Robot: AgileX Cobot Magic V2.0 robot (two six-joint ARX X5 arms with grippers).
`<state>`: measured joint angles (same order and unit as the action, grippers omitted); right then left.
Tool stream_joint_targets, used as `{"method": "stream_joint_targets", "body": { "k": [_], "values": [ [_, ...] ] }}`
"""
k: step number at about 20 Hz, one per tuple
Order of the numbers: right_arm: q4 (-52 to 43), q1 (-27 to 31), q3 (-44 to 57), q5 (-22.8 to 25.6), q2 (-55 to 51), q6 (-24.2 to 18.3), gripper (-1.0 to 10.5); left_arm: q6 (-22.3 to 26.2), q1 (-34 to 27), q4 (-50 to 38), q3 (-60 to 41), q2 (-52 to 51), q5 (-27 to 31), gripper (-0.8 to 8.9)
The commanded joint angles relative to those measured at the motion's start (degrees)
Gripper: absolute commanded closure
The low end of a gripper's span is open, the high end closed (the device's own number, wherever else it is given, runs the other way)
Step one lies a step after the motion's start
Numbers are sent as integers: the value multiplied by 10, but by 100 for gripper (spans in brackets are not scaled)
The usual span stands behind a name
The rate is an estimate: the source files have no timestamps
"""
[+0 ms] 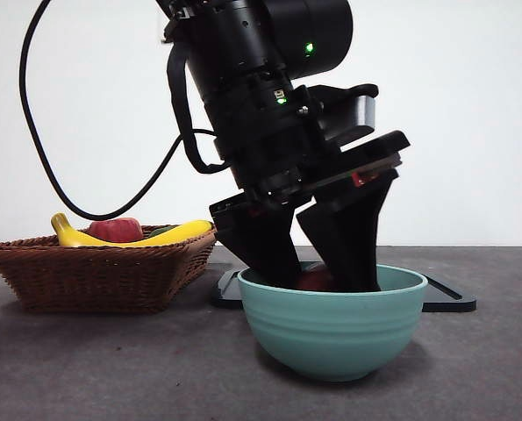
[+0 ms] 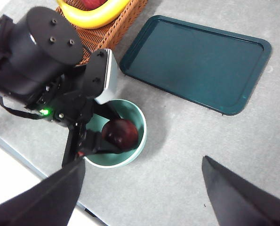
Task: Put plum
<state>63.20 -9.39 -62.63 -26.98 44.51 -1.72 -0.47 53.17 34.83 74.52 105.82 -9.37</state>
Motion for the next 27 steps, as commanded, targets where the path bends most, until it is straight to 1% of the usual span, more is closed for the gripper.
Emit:
{"method": "stream_joint_targets", "body": {
  "k": [1, 6, 13, 16, 19, 23, 27],
  "values": [
    [-3, -2, -12, 0, 4, -2, 549, 9, 9, -1, 11, 17, -1, 426],
    [-3, -2, -12, 0, 3, -2, 549, 9, 10, 29, 35, 17, -1, 427],
    [-2, -2, -12, 0, 3, -2, 549, 12, 5, 120, 151, 9, -1, 427],
    [-1, -2, -12, 0, 3, -2, 549, 11, -11, 118, 179, -27, -1, 428],
    [-1, -2, -12, 0, 3, -3, 549, 8, -46, 104, 180, -90, -1, 428],
    [-1, -2, -12, 0, 3, -3, 549, -6, -120, 109, 180, -184, -1, 428],
    [-1, -2, -12, 0, 4, -3, 549, -4, -190, 135, 168, -277, -1, 428]
  ]
}}
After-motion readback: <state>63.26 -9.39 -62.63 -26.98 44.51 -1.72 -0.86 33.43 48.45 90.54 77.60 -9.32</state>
